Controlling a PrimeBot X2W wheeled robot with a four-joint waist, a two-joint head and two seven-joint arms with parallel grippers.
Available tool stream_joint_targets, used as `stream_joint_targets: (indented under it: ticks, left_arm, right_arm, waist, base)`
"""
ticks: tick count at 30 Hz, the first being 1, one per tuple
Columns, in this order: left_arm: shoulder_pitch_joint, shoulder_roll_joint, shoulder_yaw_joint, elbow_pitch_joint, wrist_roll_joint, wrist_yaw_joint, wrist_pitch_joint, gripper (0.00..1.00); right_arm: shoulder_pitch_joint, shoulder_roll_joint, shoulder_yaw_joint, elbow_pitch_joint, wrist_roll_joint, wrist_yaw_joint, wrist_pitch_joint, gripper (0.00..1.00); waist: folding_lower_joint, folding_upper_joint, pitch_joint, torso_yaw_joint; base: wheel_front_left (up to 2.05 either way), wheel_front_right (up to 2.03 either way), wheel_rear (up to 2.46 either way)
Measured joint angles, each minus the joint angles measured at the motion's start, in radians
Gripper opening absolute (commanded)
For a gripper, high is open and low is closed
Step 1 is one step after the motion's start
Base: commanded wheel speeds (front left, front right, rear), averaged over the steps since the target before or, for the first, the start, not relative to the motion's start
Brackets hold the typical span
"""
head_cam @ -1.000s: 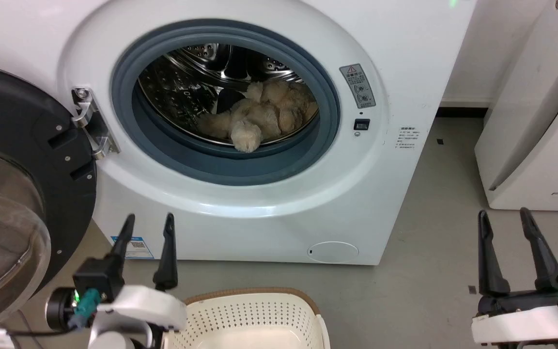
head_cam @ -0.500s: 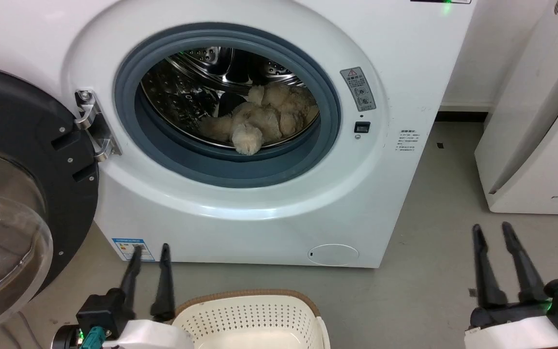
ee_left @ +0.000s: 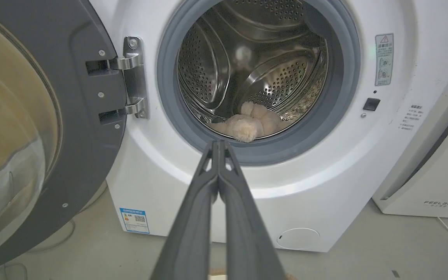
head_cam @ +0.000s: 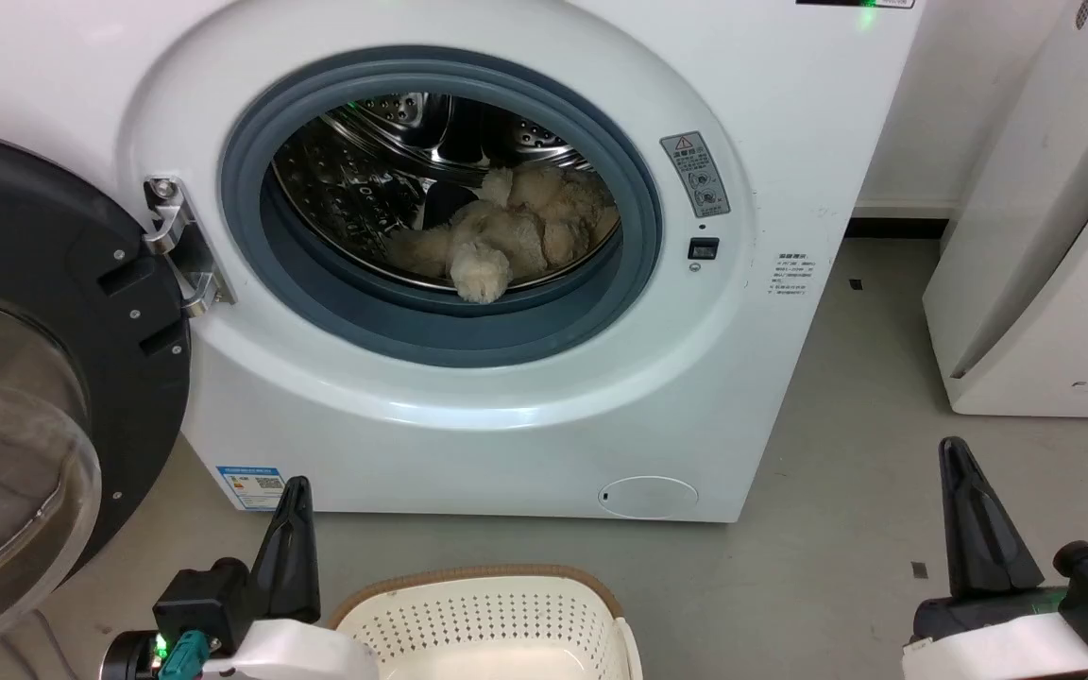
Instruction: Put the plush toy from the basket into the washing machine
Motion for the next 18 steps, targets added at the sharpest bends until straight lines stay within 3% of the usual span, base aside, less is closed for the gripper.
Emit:
stream_joint_targets:
  ticks: [18]
  left_arm:
    - [0.000, -0.019, 0.028, -0.011, 0.045, -0.024, 0.033, 0.00]
  right_arm:
    - [-0.001, 0.000, 0.007, 0.004, -0.025, 0.000, 0.035, 0.00]
  waist:
    - [0.0001, 0.0000, -0.003, -0.006]
  base:
    - [0.00, 0.00, 0.00]
